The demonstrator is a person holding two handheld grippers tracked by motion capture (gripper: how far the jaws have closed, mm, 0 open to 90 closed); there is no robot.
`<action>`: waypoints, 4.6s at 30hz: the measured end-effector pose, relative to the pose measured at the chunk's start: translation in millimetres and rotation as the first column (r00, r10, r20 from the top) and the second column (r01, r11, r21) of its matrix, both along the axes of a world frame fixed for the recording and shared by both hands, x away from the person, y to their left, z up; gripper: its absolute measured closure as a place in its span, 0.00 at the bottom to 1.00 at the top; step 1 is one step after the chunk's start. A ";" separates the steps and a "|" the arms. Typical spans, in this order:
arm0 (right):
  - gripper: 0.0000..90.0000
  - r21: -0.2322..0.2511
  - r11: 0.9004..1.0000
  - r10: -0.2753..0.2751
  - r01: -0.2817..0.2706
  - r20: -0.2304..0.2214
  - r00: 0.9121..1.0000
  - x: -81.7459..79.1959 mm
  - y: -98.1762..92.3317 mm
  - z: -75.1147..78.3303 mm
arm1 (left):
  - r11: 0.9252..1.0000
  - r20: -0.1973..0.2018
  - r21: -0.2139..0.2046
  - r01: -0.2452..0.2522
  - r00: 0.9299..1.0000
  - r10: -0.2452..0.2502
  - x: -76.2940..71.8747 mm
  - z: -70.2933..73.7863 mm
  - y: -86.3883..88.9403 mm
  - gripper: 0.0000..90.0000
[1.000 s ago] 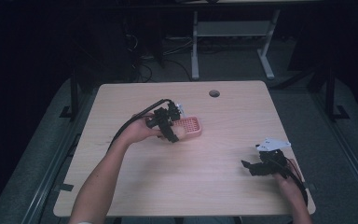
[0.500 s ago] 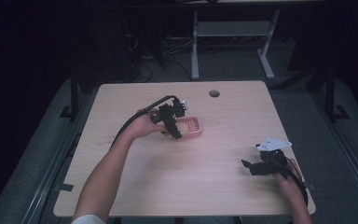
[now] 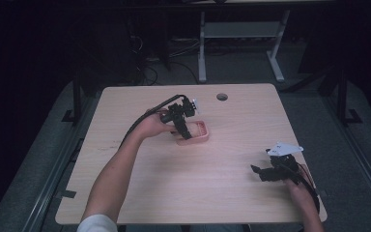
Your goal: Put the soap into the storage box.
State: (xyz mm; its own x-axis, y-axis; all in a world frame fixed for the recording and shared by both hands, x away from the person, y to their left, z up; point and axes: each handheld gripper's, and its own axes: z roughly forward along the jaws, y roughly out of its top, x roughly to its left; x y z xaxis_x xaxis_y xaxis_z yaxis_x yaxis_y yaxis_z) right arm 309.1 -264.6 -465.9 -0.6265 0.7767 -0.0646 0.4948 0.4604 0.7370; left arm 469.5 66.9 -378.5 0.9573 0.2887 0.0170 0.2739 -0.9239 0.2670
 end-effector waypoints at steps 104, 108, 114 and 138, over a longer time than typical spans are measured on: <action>0.15 -0.026 1.000 0.001 0.000 0.012 1.000 4.1 2.0 -0.3 | 0.999 0.016 0.002 -0.039 0.999 0.039 7.5 -7.7 0.7 0.28; 0.15 -0.023 1.000 -0.003 0.004 0.009 1.000 4.3 1.7 -0.4 | 0.999 0.012 0.013 -0.039 0.999 0.039 5.3 -8.4 0.1 0.28; 0.15 -0.023 1.000 -0.006 0.006 0.009 1.000 4.1 1.7 -0.4 | 0.999 0.013 -0.012 -0.036 0.999 0.036 0.4 -4.5 2.9 0.28; 0.15 -0.038 0.999 -0.001 0.001 0.005 1.000 3.9 6.4 -0.6 | 0.998 0.018 -0.047 -0.044 0.999 0.045 -25.5 -6.5 23.0 0.28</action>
